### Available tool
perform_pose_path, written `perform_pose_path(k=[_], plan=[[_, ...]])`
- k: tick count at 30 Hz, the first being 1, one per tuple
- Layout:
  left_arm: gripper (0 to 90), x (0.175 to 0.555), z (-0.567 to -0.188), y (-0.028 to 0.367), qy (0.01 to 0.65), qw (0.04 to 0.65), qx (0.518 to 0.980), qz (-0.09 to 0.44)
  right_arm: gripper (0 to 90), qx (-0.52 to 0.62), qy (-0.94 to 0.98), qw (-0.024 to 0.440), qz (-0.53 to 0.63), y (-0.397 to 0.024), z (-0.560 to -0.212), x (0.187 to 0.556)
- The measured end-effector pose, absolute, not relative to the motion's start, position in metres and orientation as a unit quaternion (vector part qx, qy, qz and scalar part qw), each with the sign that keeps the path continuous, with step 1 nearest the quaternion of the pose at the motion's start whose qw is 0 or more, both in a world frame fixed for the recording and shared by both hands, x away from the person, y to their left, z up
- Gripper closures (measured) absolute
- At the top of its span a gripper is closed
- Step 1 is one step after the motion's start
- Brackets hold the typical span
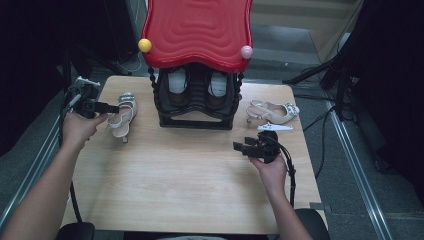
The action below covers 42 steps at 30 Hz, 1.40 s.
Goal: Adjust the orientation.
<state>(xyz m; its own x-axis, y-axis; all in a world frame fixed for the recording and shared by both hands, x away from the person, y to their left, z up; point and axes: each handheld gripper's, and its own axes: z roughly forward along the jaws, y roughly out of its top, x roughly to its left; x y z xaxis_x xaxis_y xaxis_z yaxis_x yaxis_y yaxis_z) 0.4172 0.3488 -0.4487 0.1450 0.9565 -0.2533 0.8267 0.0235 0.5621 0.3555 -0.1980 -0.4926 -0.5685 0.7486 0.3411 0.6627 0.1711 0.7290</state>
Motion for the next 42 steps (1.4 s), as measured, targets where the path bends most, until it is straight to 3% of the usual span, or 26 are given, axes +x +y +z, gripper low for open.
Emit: perform_pose_path(k=[3, 10, 26, 30, 42], plan=[[54.8, 0.418, -0.449, 0.354, 0.652, 0.301, 0.690, 0.095, 38.9, 0.462, 0.764, 0.049, 0.448, -0.199, -0.493, 0.355], [49.7, 0.422, -0.461, 0.357, 0.665, 0.271, 0.691, 0.082, 38.9, 0.463, 0.763, 0.050, 0.448, -0.199, -0.493, 0.355], [53.8, 0.438, -0.479, 0.351, 0.698, 0.228, 0.677, 0.057, 38.9, 0.466, 0.763, 0.055, 0.445, -0.203, -0.491, 0.354], [56.1, 0.441, -0.479, 0.352, 0.699, 0.220, 0.678, 0.049, 38.8, 0.466, 0.763, 0.058, 0.444, -0.203, -0.491, 0.353], [79.9, 0.445, -0.479, 0.352, 0.708, 0.211, 0.672, 0.046, 38.8, 0.464, 0.764, 0.057, 0.444, -0.201, -0.492, 0.353]])
